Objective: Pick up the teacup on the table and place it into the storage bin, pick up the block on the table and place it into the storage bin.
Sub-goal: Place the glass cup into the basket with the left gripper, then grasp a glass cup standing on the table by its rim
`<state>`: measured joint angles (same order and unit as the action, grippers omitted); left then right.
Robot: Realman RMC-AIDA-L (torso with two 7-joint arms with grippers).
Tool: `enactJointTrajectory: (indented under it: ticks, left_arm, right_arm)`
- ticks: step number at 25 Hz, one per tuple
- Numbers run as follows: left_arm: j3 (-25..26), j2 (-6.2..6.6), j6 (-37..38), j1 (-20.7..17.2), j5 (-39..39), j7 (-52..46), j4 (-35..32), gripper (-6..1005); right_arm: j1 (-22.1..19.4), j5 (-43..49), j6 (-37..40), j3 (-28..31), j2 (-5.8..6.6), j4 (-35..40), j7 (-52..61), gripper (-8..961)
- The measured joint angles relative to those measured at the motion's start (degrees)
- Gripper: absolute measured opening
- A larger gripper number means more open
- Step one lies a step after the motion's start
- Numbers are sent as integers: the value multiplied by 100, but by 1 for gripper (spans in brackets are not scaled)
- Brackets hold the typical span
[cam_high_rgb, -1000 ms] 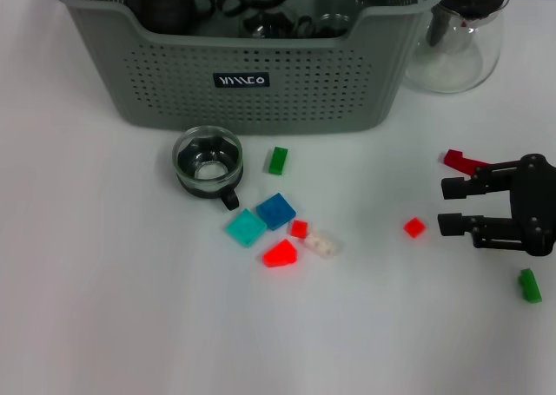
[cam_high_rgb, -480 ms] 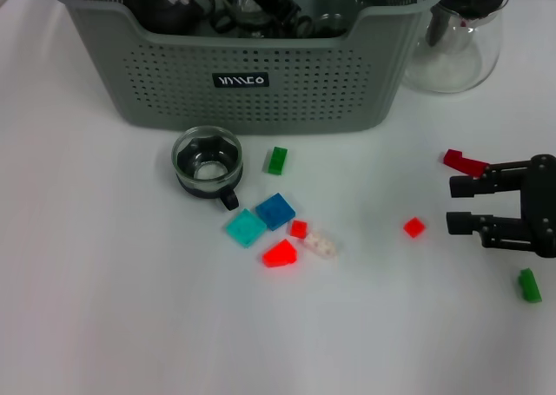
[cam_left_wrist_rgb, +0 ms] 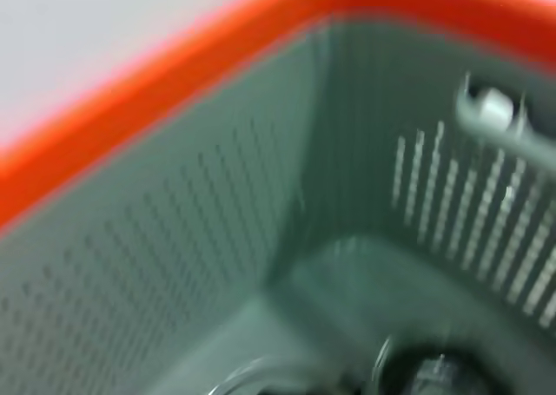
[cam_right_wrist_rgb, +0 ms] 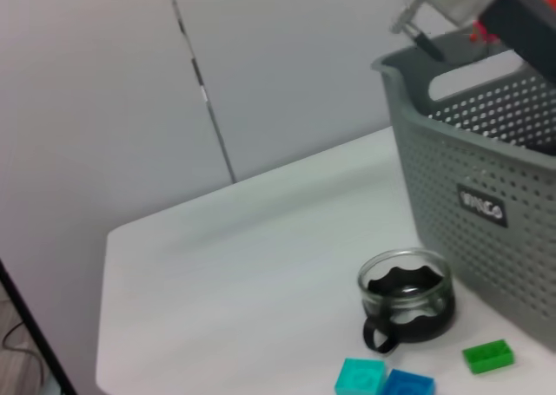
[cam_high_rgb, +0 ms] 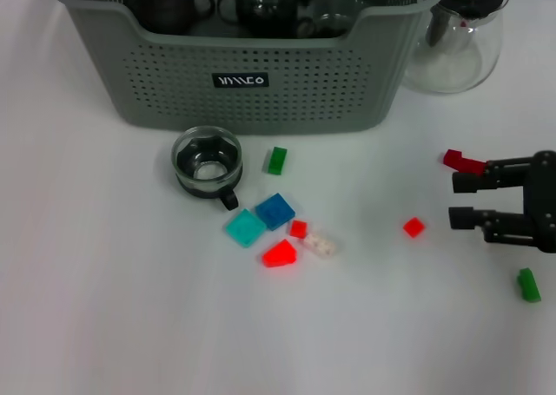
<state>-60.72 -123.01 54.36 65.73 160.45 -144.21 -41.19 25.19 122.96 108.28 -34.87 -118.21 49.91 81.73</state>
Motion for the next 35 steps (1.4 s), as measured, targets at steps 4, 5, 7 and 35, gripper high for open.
enactJointTrajectory:
  ticks: [4,5,7,35]
  left_arm:
    - [145,-114,626,-1076,-1618,543,-2069,429]
    - [175,-91,760,-1332,-2148,673,-2469,456]
    - [339,-11,1183,-1828,-3440,1047,-3049,483]
    - [1418,-167,4439,-3681,-3204,5951,-2306,483]
  right_arm:
    - [4,-4,5,197,6,-6,-39,517]
    - [4,-4,12,237,7,-26,-78,517]
    - [3,-6,26,277,8,-52,-121,517]
    - [17,10,158,375,7,-153,-137,518]
